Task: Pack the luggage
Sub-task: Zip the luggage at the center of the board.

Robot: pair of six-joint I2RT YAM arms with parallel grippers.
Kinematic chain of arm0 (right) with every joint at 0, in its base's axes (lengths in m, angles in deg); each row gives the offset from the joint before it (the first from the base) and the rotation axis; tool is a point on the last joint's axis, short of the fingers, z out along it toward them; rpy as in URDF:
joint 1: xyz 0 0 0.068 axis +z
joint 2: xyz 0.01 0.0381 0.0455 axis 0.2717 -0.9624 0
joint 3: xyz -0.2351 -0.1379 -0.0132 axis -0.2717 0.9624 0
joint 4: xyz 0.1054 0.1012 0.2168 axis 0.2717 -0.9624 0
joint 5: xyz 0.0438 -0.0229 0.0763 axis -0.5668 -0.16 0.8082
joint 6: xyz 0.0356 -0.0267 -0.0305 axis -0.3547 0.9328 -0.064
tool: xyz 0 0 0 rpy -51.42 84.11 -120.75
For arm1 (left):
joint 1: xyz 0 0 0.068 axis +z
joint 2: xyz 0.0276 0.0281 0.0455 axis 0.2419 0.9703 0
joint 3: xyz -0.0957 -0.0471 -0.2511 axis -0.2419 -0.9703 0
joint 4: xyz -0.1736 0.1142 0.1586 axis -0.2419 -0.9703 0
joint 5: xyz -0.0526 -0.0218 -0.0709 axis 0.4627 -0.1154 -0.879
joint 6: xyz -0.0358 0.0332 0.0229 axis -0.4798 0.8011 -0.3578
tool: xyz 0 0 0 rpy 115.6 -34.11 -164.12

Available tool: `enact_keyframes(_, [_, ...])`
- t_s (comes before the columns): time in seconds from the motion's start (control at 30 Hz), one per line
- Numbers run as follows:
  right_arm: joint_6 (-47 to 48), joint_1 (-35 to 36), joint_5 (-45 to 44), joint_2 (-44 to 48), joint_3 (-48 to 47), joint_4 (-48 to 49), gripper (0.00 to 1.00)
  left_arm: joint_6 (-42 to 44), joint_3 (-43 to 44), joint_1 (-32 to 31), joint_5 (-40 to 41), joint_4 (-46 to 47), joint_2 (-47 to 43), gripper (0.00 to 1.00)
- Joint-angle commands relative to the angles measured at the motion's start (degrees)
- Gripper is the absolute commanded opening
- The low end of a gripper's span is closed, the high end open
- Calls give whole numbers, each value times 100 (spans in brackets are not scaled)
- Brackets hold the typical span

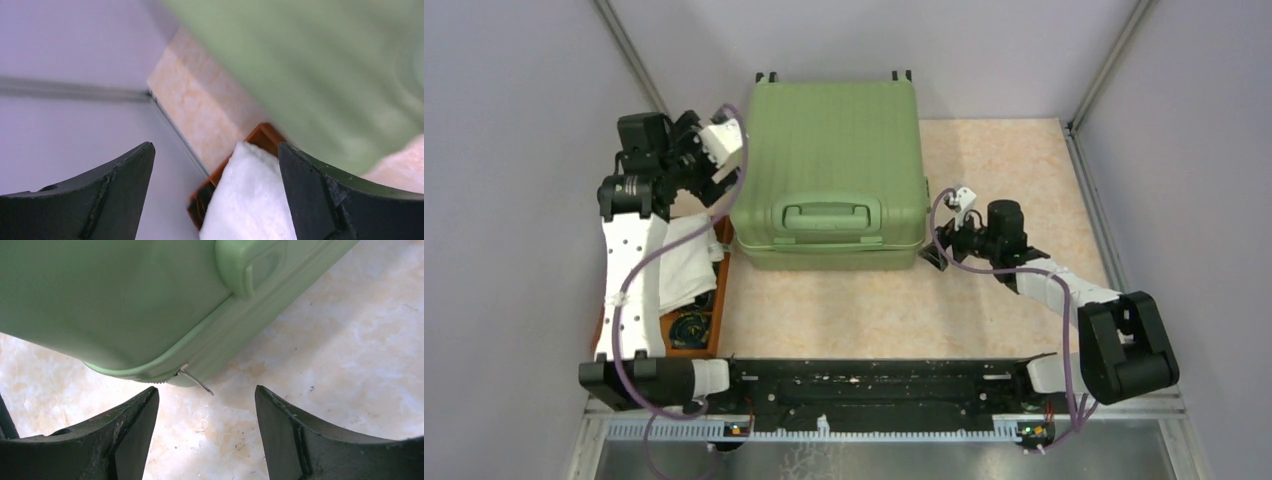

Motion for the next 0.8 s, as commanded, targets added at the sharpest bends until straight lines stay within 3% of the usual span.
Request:
enact_keyframes(0.0, [647, -6, 612, -190, -157, 288, 71, -1042, -180, 1062, -205, 657, 711, 99])
enact_keyframes(0.13, [822, -50, 1148, -326, -222, 539, 71, -1718, -355, 1634, -323, 1120, 1187, 99])
enact_keyframes(0.37, [1025, -57, 1370, -575, -378, 465, 61, -2657, -879, 1676, -901, 1848, 1755, 99])
enact_keyframes(0.43, [1026, -72, 1348, -601, -387, 455, 52, -2800, -973, 1655, -1055, 2015, 1897, 99])
enact_keyframes(0.67, [488, -64, 1329, -478, -219, 734, 5, -3130, -975, 1345, -1099, 2222, 2333, 99])
enact_keyframes(0.7, [401, -39, 1331, -456, -199, 737, 0, -3180, -949, 1318, -1135, 2234, 2374, 98])
enact_keyframes(0.77, [261, 44, 1238, -380, -134, 740, 0, -3286, -890, 1286, -1238, 2232, 2434, 95])
